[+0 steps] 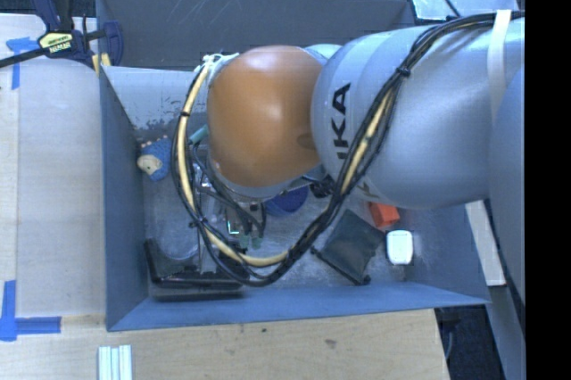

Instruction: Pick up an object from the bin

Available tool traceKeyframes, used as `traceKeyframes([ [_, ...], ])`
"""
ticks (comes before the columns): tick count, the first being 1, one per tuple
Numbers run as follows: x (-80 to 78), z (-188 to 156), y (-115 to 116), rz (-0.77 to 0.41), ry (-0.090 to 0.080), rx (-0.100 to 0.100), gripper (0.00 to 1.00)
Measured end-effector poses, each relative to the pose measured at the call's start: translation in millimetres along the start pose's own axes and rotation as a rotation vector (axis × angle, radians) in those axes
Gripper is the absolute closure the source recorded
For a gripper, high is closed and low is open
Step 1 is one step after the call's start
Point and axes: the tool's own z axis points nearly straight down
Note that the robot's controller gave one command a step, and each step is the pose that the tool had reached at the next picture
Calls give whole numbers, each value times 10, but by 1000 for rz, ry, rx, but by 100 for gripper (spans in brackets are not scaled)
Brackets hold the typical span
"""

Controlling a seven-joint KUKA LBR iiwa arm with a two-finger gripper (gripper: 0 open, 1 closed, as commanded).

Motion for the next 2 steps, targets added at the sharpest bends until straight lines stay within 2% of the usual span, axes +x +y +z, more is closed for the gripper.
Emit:
traceKeyframes([
  [1,-49,1272,-138,-357,17,-2,0],
  [2,-58,1270,-147,-356,14,-1,100],
])
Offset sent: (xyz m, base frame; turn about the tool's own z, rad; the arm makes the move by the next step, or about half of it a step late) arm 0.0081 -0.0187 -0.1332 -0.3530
